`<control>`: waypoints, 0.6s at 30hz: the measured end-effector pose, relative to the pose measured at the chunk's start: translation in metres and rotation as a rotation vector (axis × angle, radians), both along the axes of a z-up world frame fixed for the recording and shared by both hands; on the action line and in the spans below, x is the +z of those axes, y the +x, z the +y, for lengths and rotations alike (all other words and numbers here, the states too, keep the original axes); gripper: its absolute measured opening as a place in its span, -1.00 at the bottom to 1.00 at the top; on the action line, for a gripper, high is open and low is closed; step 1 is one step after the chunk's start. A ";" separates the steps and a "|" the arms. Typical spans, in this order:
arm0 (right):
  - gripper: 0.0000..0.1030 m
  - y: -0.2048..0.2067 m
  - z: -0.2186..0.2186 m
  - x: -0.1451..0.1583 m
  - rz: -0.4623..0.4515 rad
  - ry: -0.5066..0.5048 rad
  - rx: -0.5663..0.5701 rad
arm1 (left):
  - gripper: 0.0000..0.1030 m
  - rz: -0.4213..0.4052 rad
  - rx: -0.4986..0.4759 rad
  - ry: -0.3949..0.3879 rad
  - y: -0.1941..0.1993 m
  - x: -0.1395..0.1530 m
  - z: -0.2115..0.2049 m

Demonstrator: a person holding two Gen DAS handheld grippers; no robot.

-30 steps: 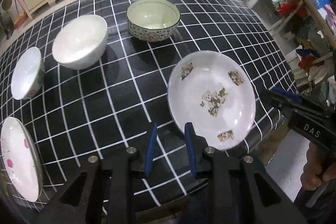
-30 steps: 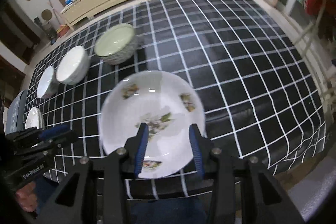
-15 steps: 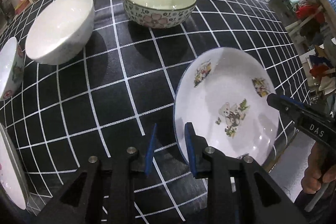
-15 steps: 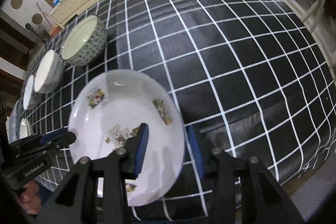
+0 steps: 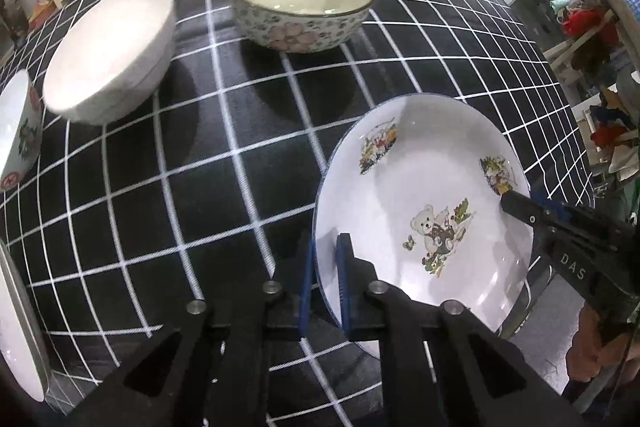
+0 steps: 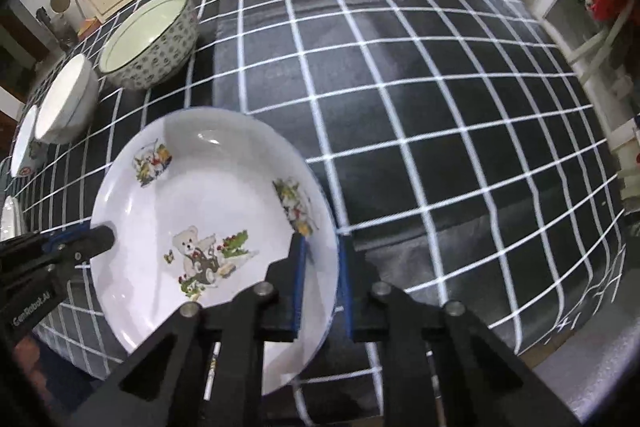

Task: Organize plates and bowls
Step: 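Lift the bear plate and carry it toward the stacked plates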

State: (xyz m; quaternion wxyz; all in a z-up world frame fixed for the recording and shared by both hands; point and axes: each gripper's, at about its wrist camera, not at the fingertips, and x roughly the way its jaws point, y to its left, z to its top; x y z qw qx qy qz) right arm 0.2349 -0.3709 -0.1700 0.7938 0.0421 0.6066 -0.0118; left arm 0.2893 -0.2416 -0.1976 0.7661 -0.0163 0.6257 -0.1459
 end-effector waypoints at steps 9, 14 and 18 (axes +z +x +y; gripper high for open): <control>-0.62 -0.013 0.056 0.001 0.028 -0.009 0.110 | -0.80 0.004 0.053 0.019 -0.031 0.001 0.071; -0.62 -0.021 0.093 0.002 0.033 -0.012 0.162 | -0.81 0.027 0.109 0.015 -0.050 0.000 0.116; -0.62 -0.028 0.129 0.002 0.034 -0.007 0.194 | -0.80 0.035 0.130 0.031 -0.062 0.001 0.147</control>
